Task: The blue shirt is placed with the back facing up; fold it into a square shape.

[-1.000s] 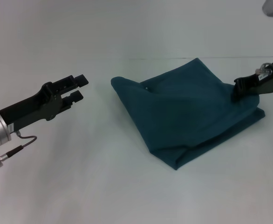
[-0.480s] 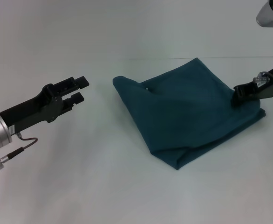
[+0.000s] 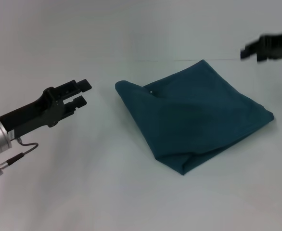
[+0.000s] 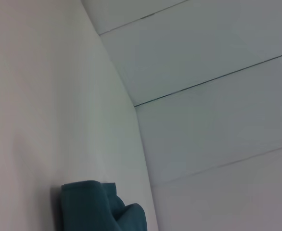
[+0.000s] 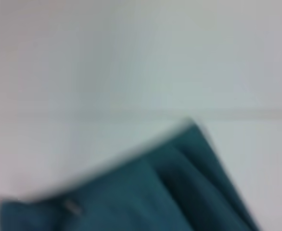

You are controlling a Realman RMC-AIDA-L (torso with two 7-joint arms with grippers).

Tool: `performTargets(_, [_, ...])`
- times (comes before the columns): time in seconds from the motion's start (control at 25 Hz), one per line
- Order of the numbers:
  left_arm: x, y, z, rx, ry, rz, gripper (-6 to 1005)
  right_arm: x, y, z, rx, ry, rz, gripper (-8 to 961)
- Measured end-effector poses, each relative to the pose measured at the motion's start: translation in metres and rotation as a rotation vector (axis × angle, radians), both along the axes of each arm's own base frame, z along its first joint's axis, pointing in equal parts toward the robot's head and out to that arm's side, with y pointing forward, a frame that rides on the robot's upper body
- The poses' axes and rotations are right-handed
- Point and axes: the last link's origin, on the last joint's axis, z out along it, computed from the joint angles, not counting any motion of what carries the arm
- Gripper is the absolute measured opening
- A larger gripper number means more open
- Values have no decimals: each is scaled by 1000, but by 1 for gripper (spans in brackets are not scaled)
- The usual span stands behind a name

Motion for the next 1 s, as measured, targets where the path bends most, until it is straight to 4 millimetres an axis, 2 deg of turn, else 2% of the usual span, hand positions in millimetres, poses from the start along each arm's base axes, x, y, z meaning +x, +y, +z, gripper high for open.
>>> performTargets(0.04, [0,0,0,0,-1,0,632,-4,0,8,11,38,13,527])
performTargets(0.16, [0,0,1,0,-1,-2,632,-8,1,20,19,100,23,527])
performTargets(0.52, [-1,0,3,2,3,-3,632,5,0,12,-6,104,-1,528])
performTargets(0.8, [-1,0,3,2,3,-3,633,5,0,11,-15,92,8,527])
performTargets(1.0, [0,-1,2,-13,6,-10,633,1,0,15,8,149,63,578])
